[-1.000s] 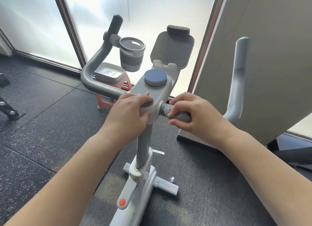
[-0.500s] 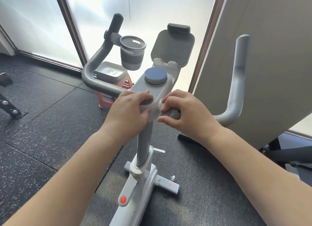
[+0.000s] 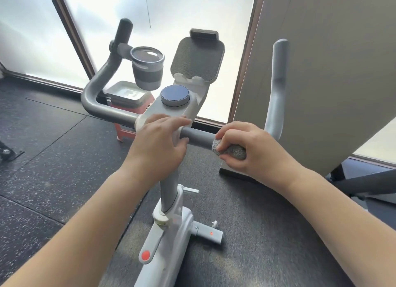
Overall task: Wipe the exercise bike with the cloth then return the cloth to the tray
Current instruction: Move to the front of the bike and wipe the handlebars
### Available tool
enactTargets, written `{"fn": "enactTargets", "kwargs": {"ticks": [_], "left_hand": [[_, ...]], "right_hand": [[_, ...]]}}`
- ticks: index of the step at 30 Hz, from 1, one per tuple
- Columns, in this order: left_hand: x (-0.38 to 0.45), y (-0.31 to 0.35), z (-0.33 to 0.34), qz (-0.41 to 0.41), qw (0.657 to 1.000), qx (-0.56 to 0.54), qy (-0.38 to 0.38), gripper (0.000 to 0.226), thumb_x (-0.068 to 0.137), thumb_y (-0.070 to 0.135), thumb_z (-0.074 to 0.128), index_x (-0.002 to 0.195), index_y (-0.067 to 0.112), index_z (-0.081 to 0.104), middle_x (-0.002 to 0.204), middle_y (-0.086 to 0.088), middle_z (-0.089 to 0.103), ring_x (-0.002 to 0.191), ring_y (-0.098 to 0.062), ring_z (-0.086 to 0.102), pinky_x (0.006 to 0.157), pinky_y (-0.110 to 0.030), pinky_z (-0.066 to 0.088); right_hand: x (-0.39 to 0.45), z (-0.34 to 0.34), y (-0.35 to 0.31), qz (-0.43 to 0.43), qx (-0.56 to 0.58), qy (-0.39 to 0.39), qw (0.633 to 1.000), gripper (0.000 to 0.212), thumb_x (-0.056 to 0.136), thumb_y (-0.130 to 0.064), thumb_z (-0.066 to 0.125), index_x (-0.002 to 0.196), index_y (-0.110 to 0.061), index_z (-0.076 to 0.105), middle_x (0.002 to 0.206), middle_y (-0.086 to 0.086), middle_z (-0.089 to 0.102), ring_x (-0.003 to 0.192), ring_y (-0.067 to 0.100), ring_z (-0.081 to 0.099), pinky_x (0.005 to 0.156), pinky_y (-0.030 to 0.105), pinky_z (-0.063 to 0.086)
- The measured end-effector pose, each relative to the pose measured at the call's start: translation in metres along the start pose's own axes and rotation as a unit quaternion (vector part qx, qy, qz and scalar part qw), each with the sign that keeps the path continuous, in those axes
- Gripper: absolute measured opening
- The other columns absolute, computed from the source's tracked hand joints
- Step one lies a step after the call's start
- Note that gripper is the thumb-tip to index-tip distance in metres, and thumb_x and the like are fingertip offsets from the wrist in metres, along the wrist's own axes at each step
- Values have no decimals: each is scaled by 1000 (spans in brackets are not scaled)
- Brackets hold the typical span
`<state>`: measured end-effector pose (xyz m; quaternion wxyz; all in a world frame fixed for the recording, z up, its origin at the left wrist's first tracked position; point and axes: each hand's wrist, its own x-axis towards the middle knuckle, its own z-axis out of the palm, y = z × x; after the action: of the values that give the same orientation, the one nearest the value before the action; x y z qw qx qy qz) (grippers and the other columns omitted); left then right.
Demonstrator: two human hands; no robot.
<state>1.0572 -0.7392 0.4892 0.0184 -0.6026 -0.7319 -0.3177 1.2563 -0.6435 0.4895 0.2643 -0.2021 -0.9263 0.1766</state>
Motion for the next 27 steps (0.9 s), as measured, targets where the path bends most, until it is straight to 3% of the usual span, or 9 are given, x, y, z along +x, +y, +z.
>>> {"fn": "enactTargets", "kwargs": {"ticks": [4, 6, 12, 19, 27], "left_hand": [[3, 12, 7, 15, 1000, 1, -26, 41, 82, 20, 66, 123, 25, 63, 104, 5, 65, 117, -11, 44, 92, -14, 26], [4, 17, 11, 29, 999, 1, -37, 39, 83, 23, 68, 121, 26, 64, 98, 9, 62, 114, -11, 46, 94, -17, 30], [9, 33, 27, 67, 997, 17, -40, 32, 80, 35, 72, 111, 27, 70, 110, 11, 70, 109, -17, 52, 94, -30, 40], [15, 42, 34, 61, 997, 22, -37, 32, 75, 40, 75, 106, 31, 72, 101, 16, 70, 105, -14, 51, 88, -26, 39], [18, 44, 32, 44, 998, 20, -47, 35, 68, 37, 82, 102, 32, 74, 96, 20, 69, 100, -11, 52, 88, -27, 42]], "right_hand": [[-14, -19, 11, 20, 14, -18, 1000, 12, 75, -9, 74, 80, -18, 67, 103, -8, 64, 96, 4, 57, 85, 14, 44], [-20, -30, 16, 28, 21, -32, 999, 13, 76, -9, 74, 79, -19, 67, 103, -10, 65, 96, 3, 59, 85, 14, 45], [-32, -56, 33, 36, 19, -48, 998, 16, 74, -6, 73, 80, -20, 68, 104, -15, 65, 101, 1, 58, 88, 13, 42], [-29, -80, 63, 47, 54, -51, 996, 28, 75, 0, 71, 88, -24, 71, 109, -12, 68, 111, 8, 60, 95, 26, 47], [-7, -103, 105, 110, 53, 43, 992, 27, 76, 2, 69, 89, -22, 72, 107, -8, 69, 103, 7, 63, 92, 25, 49]]}}
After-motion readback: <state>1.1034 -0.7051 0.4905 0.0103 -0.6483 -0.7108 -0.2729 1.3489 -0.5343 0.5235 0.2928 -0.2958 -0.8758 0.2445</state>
